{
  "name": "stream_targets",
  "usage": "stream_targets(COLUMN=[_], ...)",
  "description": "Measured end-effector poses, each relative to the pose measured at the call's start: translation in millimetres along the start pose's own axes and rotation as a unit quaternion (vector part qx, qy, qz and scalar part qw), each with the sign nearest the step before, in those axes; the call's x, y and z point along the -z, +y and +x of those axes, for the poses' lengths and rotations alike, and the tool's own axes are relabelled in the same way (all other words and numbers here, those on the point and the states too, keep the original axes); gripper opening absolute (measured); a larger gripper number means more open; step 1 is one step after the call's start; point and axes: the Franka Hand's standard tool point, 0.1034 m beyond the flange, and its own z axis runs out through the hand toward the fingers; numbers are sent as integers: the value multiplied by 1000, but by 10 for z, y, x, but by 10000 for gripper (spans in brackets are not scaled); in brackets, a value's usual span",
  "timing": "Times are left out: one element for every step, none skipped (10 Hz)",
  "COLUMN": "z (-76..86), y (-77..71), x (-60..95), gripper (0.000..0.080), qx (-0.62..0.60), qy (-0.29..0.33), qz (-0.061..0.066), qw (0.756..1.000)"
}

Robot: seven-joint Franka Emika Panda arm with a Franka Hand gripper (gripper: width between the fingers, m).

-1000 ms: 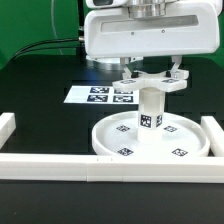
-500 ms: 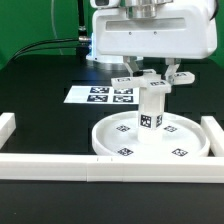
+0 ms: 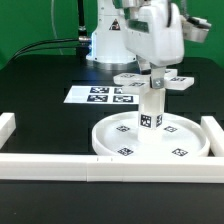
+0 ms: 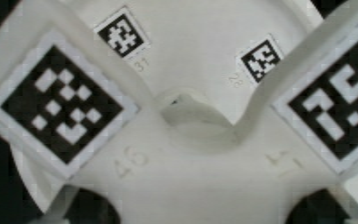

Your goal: Assemble round table

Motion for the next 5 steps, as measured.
stream_targets(z=[1,2,2,3,4], y=[-2,-2,-2,-3,-4], x=[1,2,2,1,2], gripper=[446,446,446,446,446], qx=[-20,-49,-60,-93,-109], qy=[0,-1,-1,-4,-4], qz=[0,1,1,2,2], qw=[1000,999,998,996,994])
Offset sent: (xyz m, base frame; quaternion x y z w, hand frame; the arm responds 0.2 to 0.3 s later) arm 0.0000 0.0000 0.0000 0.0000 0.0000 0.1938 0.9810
